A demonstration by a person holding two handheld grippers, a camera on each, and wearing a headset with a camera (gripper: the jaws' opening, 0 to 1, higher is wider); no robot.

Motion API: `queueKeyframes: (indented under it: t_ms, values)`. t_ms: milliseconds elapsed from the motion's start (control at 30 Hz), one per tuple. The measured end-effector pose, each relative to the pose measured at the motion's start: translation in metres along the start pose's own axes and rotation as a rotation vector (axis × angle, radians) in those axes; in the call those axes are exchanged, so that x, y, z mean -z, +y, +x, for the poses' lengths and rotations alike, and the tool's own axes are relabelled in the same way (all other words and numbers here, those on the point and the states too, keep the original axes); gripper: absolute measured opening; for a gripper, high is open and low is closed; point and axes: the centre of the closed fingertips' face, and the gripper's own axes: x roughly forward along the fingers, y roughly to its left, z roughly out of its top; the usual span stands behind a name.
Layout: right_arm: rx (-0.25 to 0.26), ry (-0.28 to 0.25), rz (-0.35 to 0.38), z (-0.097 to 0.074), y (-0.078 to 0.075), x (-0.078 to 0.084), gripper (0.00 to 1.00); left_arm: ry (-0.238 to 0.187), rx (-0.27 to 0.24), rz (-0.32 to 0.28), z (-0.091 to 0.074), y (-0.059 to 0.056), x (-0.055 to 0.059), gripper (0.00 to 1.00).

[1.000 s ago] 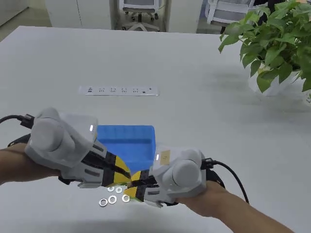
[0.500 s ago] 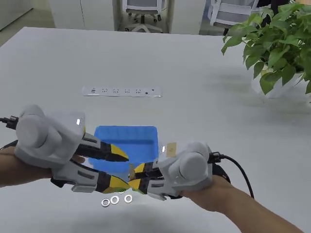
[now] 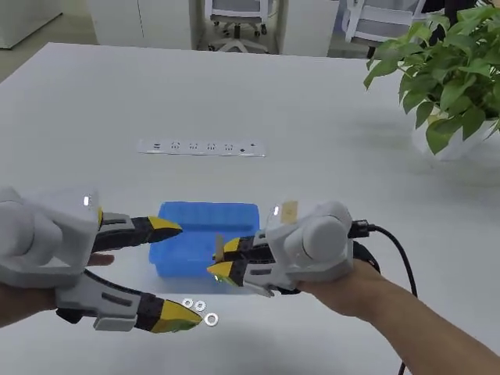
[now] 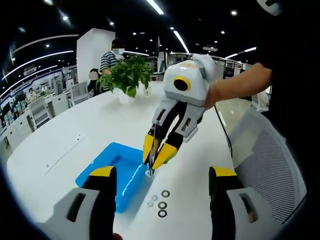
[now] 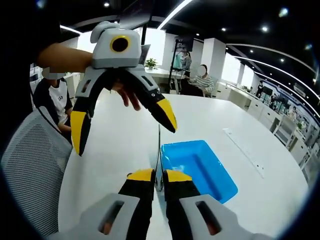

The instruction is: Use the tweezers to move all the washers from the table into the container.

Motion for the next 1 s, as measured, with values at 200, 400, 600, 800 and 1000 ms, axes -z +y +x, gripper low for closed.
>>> queueKeyframes:
  t_ms: [200, 400, 600, 800, 1000]
  values:
    - [0.012, -0.013, -0.007, 0.001, -0.014, -0.007, 0.08, -0.029, -0.062, -0.031, -0.008, 0.004, 0.000, 0.92]
    - [0.033, -0.029, -0.008, 0.003, -0.029, -0.011, 0.08, -0.056, -0.101, -0.059, -0.016, 0.004, 0.000, 0.99]
    - [0.043, -0.031, -0.019, 0.010, -0.040, -0.009, 0.08, -0.068, -0.127, -0.064, -0.019, 0.005, 0.002, 0.99]
    - [0.038, -0.025, -0.018, 0.022, -0.046, -0.001, 0.08, -0.058, -0.131, -0.059, -0.017, 0.007, 0.004, 0.99]
    - [0.042, -0.017, -0.010, 0.031, -0.053, 0.006, 0.08, -0.057, -0.133, -0.059, -0.015, 0.013, 0.002, 0.98]
